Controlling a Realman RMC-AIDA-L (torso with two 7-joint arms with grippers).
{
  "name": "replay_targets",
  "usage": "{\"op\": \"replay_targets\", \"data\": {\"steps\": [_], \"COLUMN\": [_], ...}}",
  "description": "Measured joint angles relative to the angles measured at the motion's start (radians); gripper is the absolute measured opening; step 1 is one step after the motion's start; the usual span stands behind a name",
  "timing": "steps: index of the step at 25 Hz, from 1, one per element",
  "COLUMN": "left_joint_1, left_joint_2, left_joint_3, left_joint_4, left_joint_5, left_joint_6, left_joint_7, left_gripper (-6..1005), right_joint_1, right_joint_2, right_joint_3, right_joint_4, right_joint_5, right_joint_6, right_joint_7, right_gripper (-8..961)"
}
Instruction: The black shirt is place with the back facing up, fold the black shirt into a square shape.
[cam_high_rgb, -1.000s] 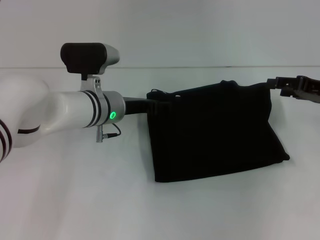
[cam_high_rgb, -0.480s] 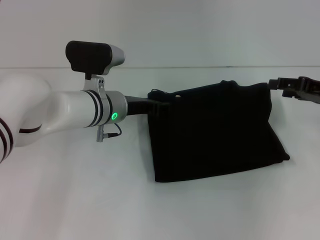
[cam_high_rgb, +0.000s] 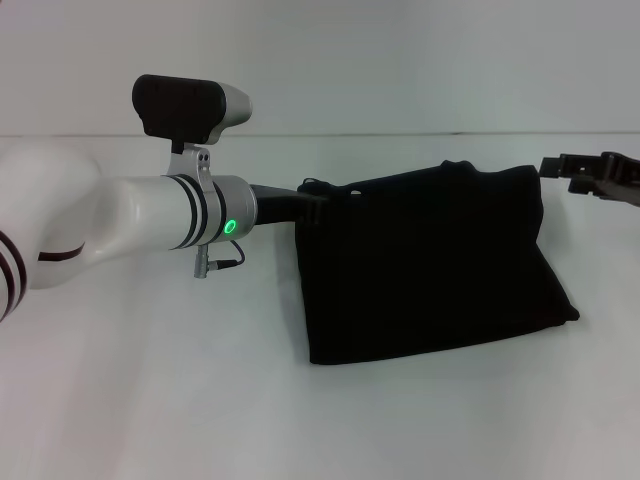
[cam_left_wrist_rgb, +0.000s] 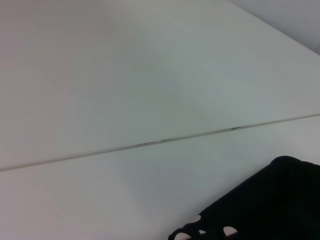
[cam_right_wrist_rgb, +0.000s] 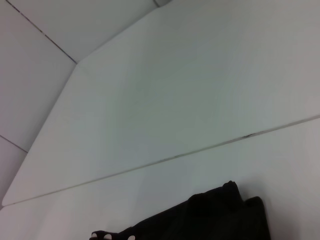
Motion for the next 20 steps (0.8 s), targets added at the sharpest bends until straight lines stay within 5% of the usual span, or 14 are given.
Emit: {"op": "replay_targets", "data": {"steps": [15, 20], "left_joint_1": [0.003, 0.003], "left_joint_2": [0.001, 0.001], "left_joint_3": [-0.003, -0.005], "left_joint_4": [0.002, 0.019], "left_joint_5": [0.001, 0.001], "left_joint_6": [-0.011, -0.006], "left_joint_7": [0.001, 0.0], "left_gripper": [-5, 1], "right_joint_1": [0.0, 0.0], "right_joint_2": [-0.003, -0.002], "right_joint_3": [0.002, 0.002], "right_joint_4": [0.0, 0.0], "right_joint_5": [0.0, 0.0], "right_joint_6": [0.0, 0.0], "right_joint_7": [0.0, 0.0], "right_gripper": [708, 708]}}
